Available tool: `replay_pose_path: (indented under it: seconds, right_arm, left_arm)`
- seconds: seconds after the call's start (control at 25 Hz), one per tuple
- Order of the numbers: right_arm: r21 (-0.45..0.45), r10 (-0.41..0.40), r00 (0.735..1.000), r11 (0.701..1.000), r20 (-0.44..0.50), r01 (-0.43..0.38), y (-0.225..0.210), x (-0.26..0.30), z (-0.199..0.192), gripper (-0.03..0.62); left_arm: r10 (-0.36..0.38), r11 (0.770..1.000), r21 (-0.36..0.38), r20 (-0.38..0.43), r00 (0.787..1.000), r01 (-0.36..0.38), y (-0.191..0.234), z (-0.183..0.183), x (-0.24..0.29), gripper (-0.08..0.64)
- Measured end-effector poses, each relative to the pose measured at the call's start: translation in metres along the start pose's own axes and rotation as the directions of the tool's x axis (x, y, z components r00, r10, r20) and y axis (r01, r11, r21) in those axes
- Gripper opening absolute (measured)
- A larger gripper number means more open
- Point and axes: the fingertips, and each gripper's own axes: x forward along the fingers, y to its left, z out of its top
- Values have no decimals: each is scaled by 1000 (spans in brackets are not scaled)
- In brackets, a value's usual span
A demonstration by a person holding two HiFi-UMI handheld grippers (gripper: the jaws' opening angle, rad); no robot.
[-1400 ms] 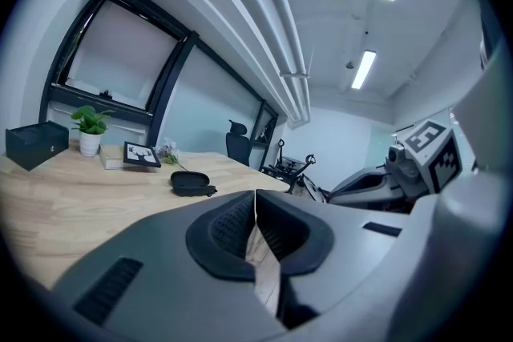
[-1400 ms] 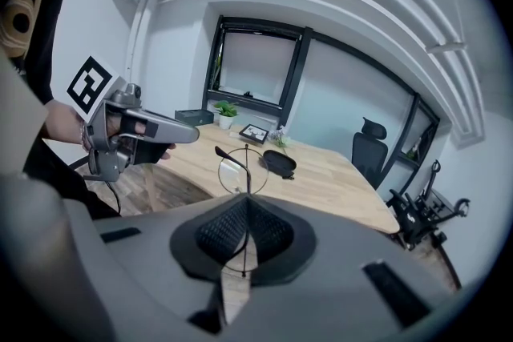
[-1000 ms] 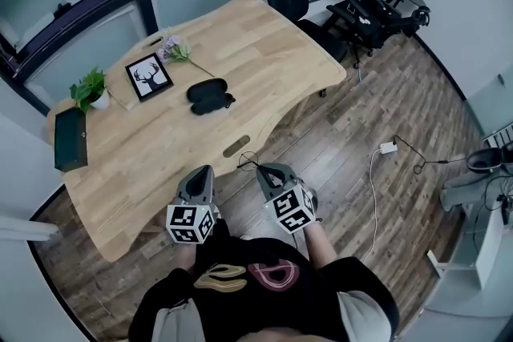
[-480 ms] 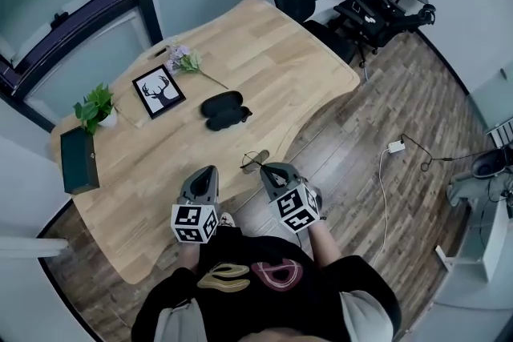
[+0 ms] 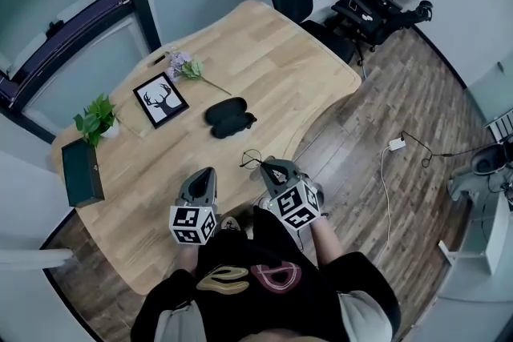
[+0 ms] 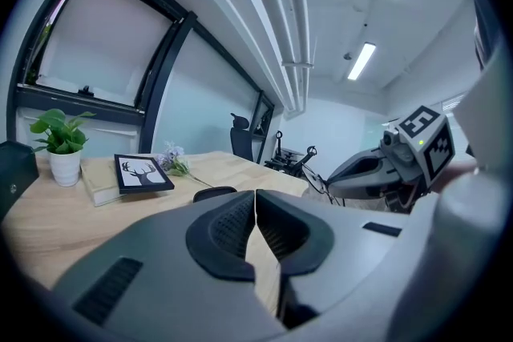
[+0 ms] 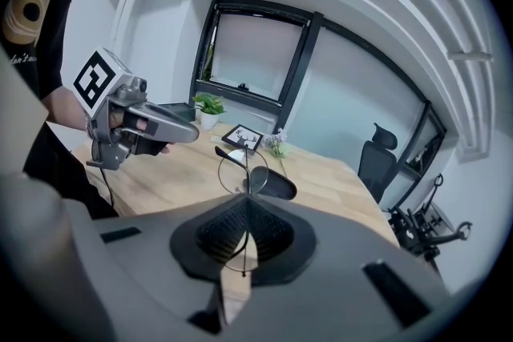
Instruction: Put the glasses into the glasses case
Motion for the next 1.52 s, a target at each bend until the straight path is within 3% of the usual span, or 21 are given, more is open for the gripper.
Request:
replay_pose_path:
  seconds: [0.24,0.72,1.16,1.52]
  right_arm:
    - [-33,45,999,998,3,-45,-14,18,6,12]
    - [-150,153,988,978,17,-149,-58,59,29,12]
    - [-276,238,970,937,57,-214,-87,104,61,12]
    - [-408,302,953,873,22,-267,-92,140,64,12]
  left_arm:
    - [17,999,-28,-8,1000,-17,2,-3,10,18]
    - [146,986,-79,26,989,-144,27,23,47,18]
    - [278,955,-112,24,960,-274,56,29,54,18]
    - [340,936,-114,36,940,-334,63,31,59,18]
